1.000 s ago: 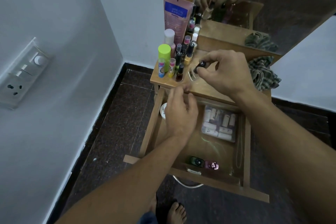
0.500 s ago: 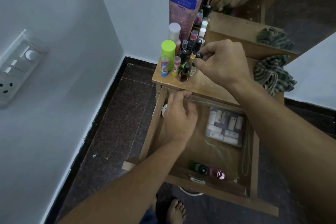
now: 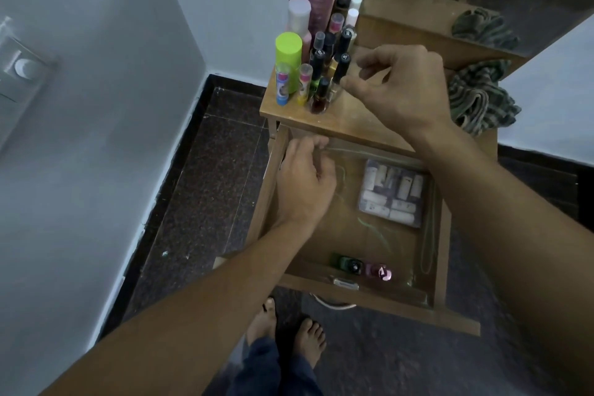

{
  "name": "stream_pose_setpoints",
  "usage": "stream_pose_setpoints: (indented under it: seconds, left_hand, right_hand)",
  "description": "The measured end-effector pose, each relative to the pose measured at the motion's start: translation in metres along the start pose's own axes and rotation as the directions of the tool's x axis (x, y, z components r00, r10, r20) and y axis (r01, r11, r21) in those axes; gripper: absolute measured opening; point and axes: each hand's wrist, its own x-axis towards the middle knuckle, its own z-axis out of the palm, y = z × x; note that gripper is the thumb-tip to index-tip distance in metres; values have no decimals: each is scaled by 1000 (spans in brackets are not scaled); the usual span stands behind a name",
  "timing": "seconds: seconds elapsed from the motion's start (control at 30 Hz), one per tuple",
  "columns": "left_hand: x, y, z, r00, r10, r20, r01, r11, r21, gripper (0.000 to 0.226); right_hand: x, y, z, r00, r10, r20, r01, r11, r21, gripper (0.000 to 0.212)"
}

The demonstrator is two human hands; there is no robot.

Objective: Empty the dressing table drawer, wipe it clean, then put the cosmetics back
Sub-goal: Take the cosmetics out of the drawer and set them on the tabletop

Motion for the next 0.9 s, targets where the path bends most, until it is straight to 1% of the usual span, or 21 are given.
stream_pose_setpoints:
  seconds: [0.07, 0.13, 0.17, 0.2, 0.23, 0.27, 0.33, 0.4, 0.5, 0.57, 0.67, 0.73, 0.9]
  left_hand:
    - [-5, -3, -2, 999, 1, 54, -3, 999, 36, 22]
    - [-12, -5, -4, 992, -42, 122, 34, 997, 75, 20]
    - [-15, -5, -4, 984, -77, 159, 62, 993, 100, 20]
    - [-18, -7, -5, 974, -110, 197, 85, 988, 130, 21]
    - [-21, -8, -5, 962, -141, 234, 104, 981, 162, 21]
    - [-24, -8, -5, 947, -170, 271, 120, 974, 191, 20]
    - [-29, -8, -6, 921, -217, 323, 147, 963, 227, 19]
    - [-34, -5, -8, 907, -239, 347, 158, 956, 246, 20]
    - [-38, -2, -10, 901, -253, 353, 163, 950, 266, 21]
    - [-40, -1, -10, 903, -262, 340, 177, 949, 261, 19]
    - [-44, 1, -10, 902, -277, 331, 196, 946, 259, 16]
    - [-47, 1, -9, 902, -279, 328, 196, 944, 264, 15]
    - [-51, 0, -10, 907, -270, 322, 181, 943, 279, 18]
  right_hand:
    - [-15, 8, -7, 999, -1, -37, 1, 1000, 6, 33]
    - [-36, 18, -12, 999, 4, -39, -2, 999, 37, 30]
    - [-48, 22, -13, 1000, 1, -5, -1, 998, 59, 25]
    - [-62, 26, -12, 998, -14, 65, 9, 997, 76, 19]
    - [-76, 28, -10, 984, -45, 174, 31, 996, 78, 14]
    - [-91, 30, -6, 949, -88, 304, 75, 996, 54, 13]
    - [-114, 34, 1, 823, -152, 548, 210, 977, -44, 20]
    - [-130, 36, 3, 693, -108, 713, 297, 944, -145, 24]
    - [-145, 34, 0, 567, -14, 824, 322, 924, -206, 34]
    - [-151, 33, 0, 523, -7, 852, 328, 924, -194, 35]
    - [-156, 33, 2, 502, -16, 865, 365, 910, -195, 37]
    - [-160, 33, 4, 508, -44, 860, 401, 896, -190, 35]
    - [-167, 34, 13, 583, -93, 807, 410, 891, -194, 30]
